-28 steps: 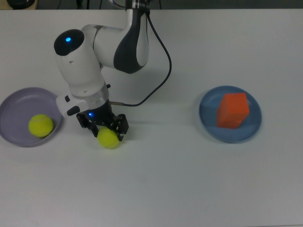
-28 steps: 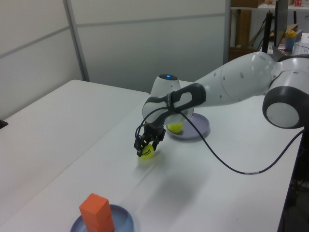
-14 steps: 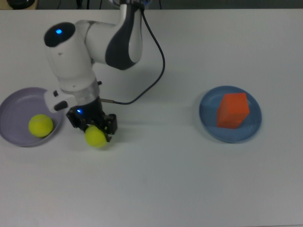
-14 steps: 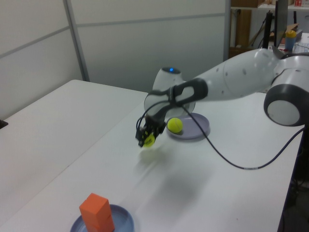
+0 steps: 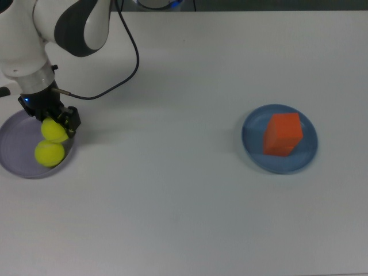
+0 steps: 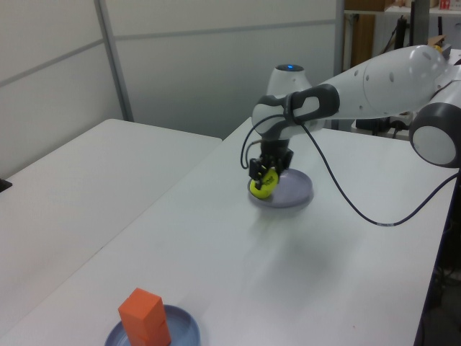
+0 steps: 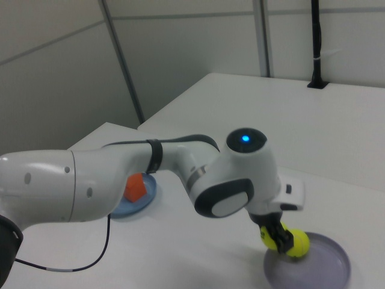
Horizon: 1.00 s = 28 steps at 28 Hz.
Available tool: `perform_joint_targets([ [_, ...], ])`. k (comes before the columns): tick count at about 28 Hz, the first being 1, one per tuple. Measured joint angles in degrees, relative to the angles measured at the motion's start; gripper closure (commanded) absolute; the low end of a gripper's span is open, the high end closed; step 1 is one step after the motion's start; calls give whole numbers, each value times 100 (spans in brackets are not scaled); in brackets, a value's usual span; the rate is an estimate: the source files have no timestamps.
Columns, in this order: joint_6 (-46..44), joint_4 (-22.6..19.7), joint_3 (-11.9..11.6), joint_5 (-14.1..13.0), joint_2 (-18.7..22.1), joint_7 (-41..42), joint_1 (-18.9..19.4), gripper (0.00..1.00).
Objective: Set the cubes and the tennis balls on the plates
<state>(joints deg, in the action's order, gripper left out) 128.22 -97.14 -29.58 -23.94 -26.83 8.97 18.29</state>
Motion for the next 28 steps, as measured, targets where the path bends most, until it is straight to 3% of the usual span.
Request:
perform_joint_targets([
  [6,0,-66,-9,9,-147,53,-147,100],
  [7,0,-66,-10,9,-160,58,-157,96],
  [8,0,-66,-12,9,-168,64,-164,39],
  [9,0,-66,-16,9,-174,74,-169,0],
  [20,-272,48,-174,47,-67,263,-167,0],
  [24,-874,241,-246,89,237,285,-168,0],
  [28,-1676,443,-237,352,658,277,-134,0],
])
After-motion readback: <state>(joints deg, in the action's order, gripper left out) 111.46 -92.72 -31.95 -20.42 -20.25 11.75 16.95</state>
